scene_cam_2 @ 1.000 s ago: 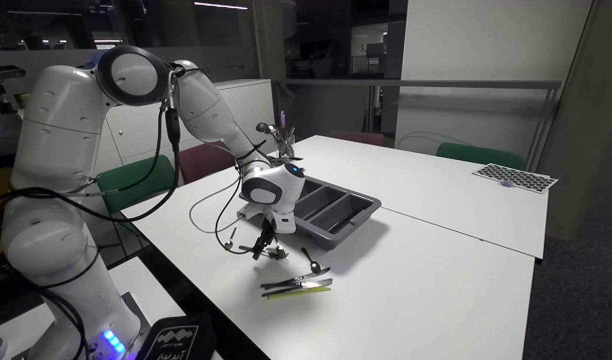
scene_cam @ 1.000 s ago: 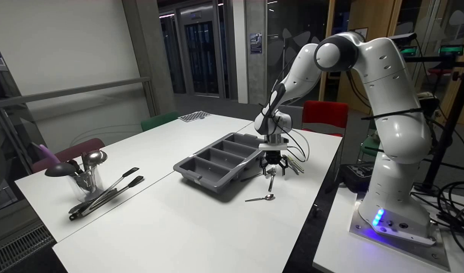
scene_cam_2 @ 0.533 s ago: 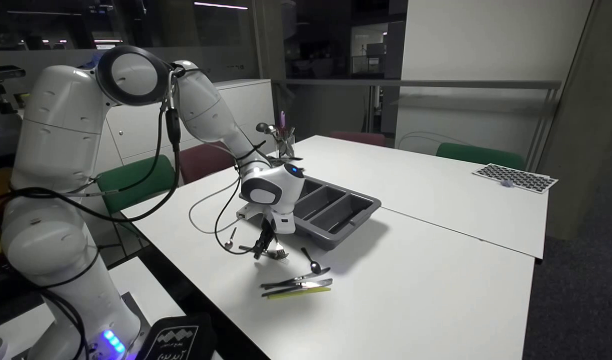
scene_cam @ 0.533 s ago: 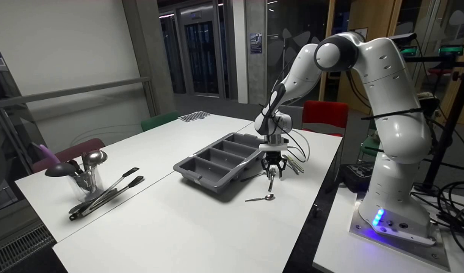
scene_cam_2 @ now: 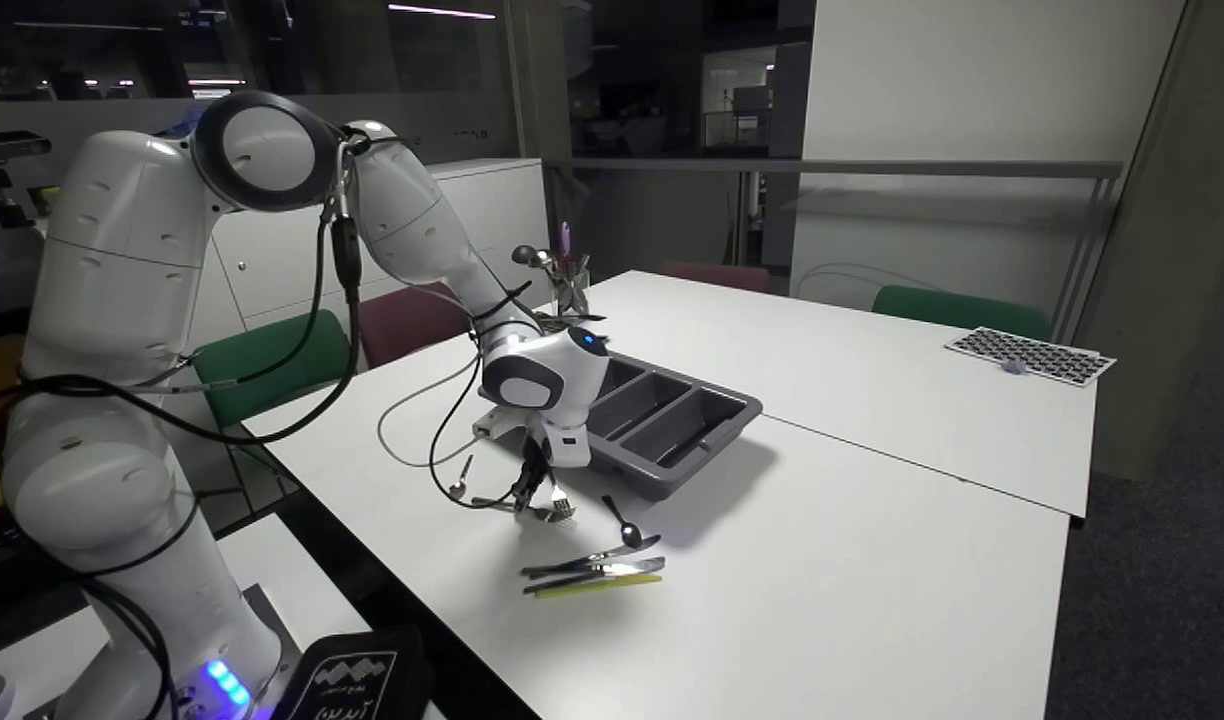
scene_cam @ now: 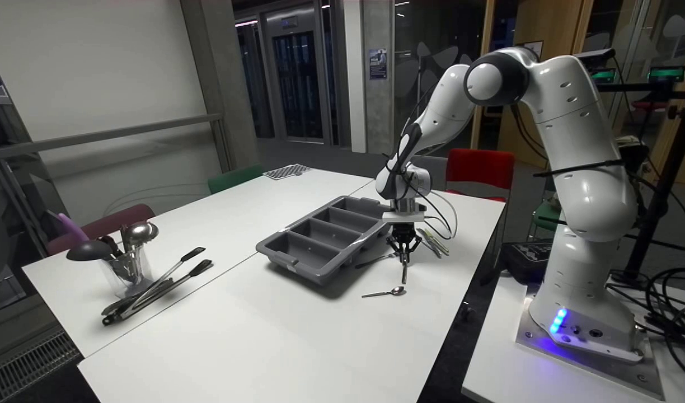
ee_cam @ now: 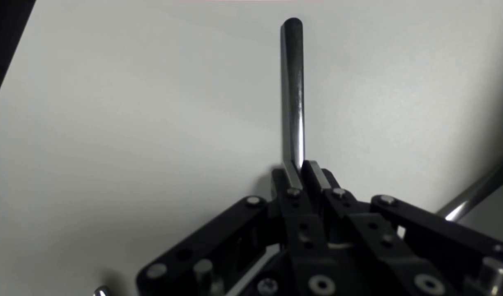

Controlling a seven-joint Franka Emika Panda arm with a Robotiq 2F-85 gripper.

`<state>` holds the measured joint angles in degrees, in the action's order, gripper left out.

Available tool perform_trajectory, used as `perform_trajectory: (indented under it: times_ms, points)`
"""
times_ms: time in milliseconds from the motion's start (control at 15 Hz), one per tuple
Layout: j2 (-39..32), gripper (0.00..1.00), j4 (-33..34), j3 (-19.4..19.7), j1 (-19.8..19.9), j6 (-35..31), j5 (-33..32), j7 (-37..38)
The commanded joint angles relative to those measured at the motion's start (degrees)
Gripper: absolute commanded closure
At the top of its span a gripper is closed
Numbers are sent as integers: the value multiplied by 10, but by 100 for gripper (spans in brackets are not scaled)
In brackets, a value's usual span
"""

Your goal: Pick up a fork from the table and put it in the second slot from the right of the utensil holder

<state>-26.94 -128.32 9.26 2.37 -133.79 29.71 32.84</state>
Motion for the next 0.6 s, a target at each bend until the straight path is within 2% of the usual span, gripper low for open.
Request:
perform_trajectory:
  times_ms: [0, 533]
  points:
    - [17, 98, -18, -8, 7, -16, -6, -2]
    - [64, 98, -37, 0, -7, 0, -27, 24]
